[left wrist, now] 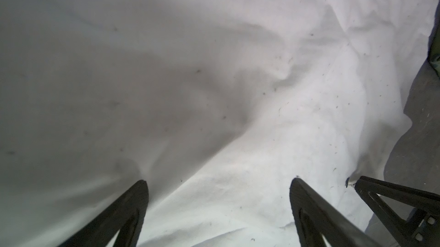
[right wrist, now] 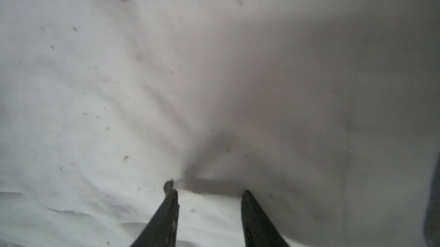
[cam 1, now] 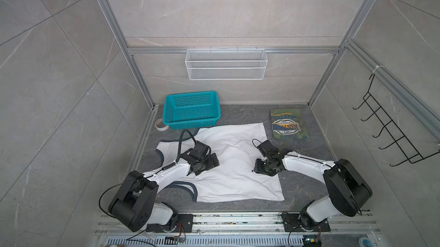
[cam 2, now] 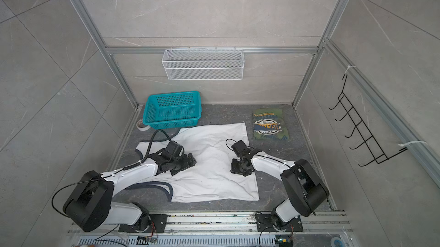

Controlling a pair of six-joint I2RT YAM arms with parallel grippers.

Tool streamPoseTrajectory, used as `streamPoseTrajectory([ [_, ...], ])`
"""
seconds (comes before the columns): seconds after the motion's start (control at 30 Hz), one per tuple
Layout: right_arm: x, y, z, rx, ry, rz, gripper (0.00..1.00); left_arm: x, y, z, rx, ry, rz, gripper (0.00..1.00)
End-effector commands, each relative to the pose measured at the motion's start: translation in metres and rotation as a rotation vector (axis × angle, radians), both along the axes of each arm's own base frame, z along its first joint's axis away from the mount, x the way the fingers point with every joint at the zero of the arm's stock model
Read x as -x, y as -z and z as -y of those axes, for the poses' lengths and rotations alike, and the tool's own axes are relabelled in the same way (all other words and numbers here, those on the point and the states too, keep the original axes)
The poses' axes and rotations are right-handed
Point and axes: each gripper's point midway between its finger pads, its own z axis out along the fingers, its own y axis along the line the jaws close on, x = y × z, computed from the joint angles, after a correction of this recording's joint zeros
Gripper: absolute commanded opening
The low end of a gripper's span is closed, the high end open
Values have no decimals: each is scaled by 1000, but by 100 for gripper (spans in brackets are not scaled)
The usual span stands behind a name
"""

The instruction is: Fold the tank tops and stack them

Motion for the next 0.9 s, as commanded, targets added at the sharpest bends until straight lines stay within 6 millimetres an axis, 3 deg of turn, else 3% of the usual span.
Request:
streamPoseTrajectory([
  [0.0, 23, 16, 22, 52, 79, -66, 45, 7, 13, 0, -12, -50, 5, 95],
  [0.27, 62, 20, 68, 101, 229, -81, 44, 62, 39, -18, -86, -80, -32, 95],
  [0.43, 78, 22, 77, 99, 256, -98, 44, 86, 34, -12, -119, -56, 4, 95],
  [0.53, 82, 19, 77, 79, 269, -95, 43, 91, 27, -5, -127, -30, 32, 95],
  [0.6, 79, 11, 78, 75, 265, -65, 43, 87, 20, -8, -152, -35, 45, 95],
  [0.7, 63, -14, 76, 78, 228, 16, 44, 63, -13, -12, -191, -27, 155, 96],
  [0.87, 9, -72, 71, 124, 174, 211, 44, -12, -72, -24, -101, -59, 308, 93],
])
